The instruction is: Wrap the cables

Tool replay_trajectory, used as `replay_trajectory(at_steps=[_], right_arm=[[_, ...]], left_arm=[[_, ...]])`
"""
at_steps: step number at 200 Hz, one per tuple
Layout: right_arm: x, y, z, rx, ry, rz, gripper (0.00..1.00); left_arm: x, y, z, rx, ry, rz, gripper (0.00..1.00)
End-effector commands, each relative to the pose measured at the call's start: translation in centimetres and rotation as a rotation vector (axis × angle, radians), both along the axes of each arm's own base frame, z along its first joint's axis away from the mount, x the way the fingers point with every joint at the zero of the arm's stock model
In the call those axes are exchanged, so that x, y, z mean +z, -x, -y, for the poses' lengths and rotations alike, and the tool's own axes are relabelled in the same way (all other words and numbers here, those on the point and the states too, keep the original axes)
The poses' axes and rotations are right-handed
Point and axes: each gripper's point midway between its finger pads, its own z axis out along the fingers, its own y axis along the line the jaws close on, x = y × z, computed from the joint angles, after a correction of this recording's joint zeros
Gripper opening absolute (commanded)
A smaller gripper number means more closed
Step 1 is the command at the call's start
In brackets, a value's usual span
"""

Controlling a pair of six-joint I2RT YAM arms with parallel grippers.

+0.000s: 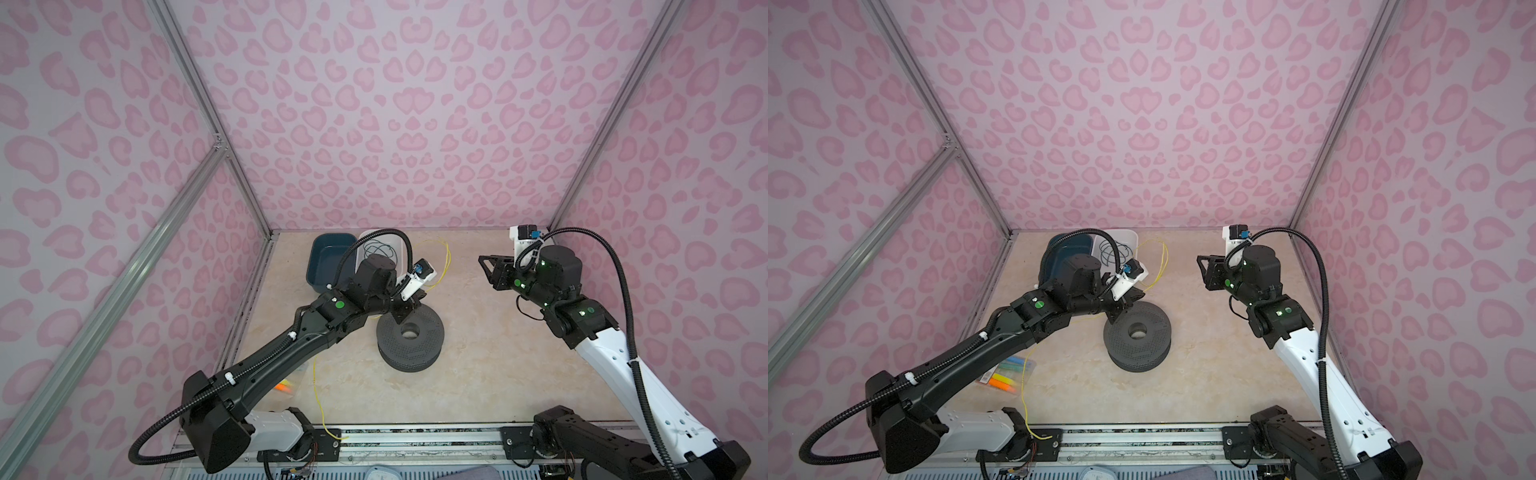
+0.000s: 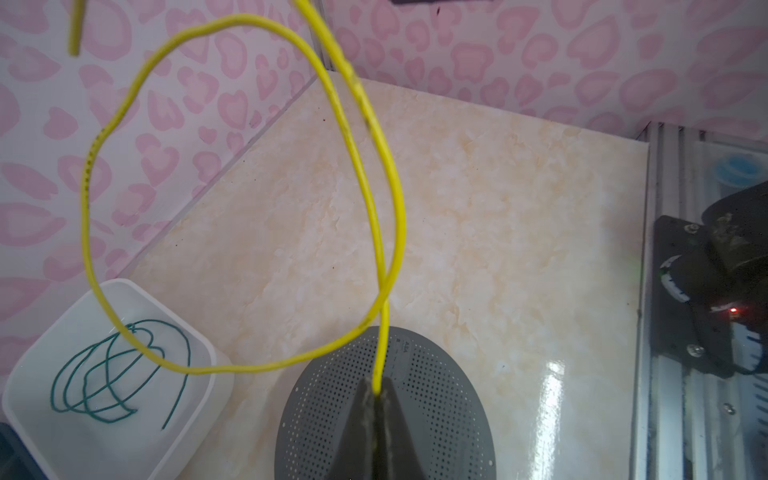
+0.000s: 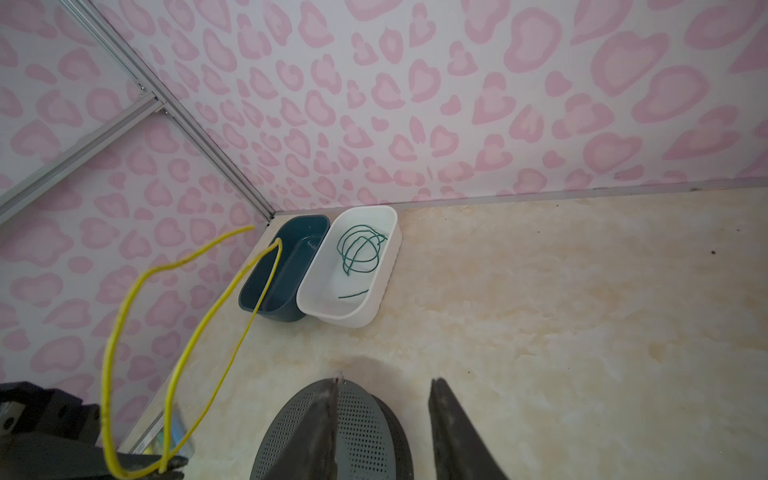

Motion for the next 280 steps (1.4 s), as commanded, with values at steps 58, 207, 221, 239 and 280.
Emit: replay_trajectory(at_steps=[58, 207, 221, 239, 280], right_arm=[[0.8, -1.2, -4.9, 0.207, -0.262, 0.022, 0.48], [0.0, -4.8, -9.3, 0.248, -0.340, 0.078, 0.59], [-0.6, -5.4, -9.0, 0.217, -0.340, 0.074, 0.55], [-1.7, -6.1, -8.8, 0.192, -0.332, 0.045, 0.43], [-5.6, -7.5, -7.4, 0.120, -0.265, -0.028, 0.34]], left_arm=[[4.5, 3.3, 0.7, -0.245, 0.316, -0.206, 0.04], [6.1, 3.8, 1.4, -0.320, 0.414, -0.249, 0.04], [6.4, 3.8, 1.3, -0.321, 0.421, -0.243, 0.04], [6.6, 3.9, 1.2, -0.319, 0.426, -0.233, 0.04], [7.6, 3.9, 0.5, -0.300, 0.446, -0.190, 0.04]])
